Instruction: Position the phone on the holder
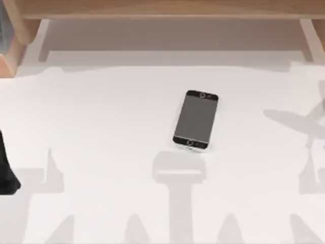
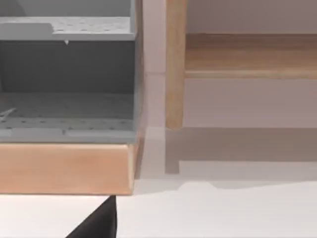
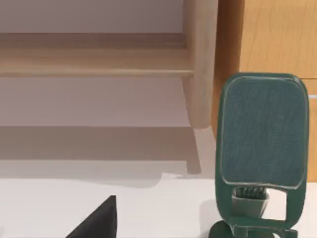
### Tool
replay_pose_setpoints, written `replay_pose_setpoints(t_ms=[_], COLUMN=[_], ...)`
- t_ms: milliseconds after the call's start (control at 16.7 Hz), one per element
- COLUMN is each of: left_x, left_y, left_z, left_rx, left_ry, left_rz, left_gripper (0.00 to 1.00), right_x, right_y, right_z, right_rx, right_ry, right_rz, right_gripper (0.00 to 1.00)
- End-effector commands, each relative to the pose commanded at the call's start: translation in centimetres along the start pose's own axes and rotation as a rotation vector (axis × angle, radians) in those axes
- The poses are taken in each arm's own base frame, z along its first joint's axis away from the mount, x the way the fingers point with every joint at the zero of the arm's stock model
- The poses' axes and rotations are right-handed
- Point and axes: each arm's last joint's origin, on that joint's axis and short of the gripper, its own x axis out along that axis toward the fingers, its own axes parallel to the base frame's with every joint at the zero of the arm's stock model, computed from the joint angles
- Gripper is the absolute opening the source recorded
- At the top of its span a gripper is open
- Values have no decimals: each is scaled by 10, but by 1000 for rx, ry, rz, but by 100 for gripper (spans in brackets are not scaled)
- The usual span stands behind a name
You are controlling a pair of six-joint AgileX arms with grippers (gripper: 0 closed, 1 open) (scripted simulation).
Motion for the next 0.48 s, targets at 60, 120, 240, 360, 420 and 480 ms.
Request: replay_pose_setpoints(t_ms=[60, 120, 240, 360, 420, 480], left_x=[0, 0, 0, 0, 0, 0], left_y=[0, 0, 0, 0, 0, 0], left_z=[0, 0, 0, 0, 0, 0], left_rx=[0, 0, 0, 0, 0, 0], left_ry=[0, 0, 0, 0, 0, 0], left_rz=[0, 0, 0, 0, 0, 0], left_gripper=[100, 100, 100, 100, 100, 100], right_x=[0, 0, 0, 1, 2, 3], right_y=[0, 0, 2, 6, 9, 12], right_z=[0, 0, 5, 19, 29, 41], right_rx=[0, 0, 9, 30, 44, 60], right_ry=[0, 0, 19, 67, 100, 138], right_rz=[0, 0, 21, 71, 104, 139], right_gripper=[100, 100, 100, 100, 100, 100])
